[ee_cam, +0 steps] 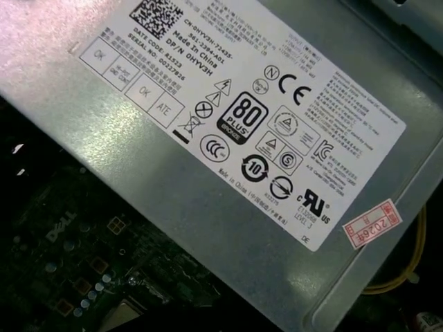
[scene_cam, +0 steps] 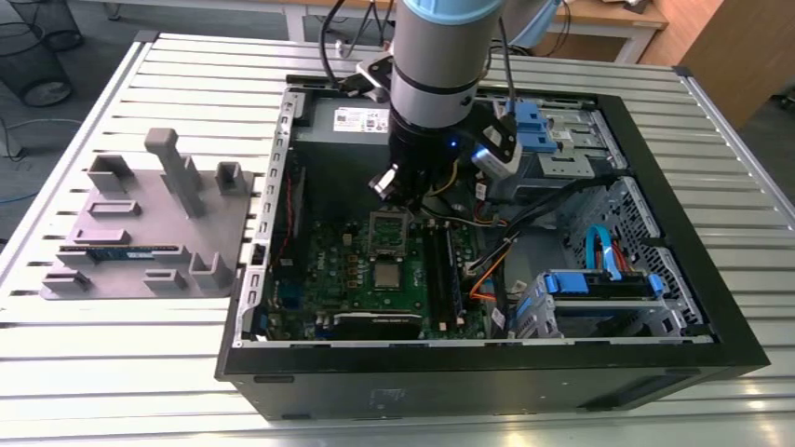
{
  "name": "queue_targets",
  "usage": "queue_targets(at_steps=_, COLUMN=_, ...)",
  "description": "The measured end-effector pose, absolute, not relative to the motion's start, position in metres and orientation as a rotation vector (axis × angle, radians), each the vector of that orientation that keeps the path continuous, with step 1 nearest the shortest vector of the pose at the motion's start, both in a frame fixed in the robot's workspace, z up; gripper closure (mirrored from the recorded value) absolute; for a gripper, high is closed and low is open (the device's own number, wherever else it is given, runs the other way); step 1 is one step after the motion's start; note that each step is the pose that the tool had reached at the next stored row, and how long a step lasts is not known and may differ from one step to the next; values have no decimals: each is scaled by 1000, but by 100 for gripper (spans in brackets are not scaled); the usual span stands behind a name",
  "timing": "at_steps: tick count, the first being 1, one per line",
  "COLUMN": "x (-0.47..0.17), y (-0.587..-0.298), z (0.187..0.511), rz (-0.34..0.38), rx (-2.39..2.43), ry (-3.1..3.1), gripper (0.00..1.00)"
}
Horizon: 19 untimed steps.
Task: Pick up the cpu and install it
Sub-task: 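Close the cpu cover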
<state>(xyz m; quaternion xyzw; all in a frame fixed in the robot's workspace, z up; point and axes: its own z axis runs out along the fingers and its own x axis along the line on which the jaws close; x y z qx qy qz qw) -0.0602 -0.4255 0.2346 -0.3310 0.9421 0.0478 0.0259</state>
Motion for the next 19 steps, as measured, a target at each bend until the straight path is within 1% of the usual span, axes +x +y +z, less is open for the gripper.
queue_targets(at_steps=19, x=-62, y=-428, z=241, rz=151, rx=-1158, ry=2864, gripper=89)
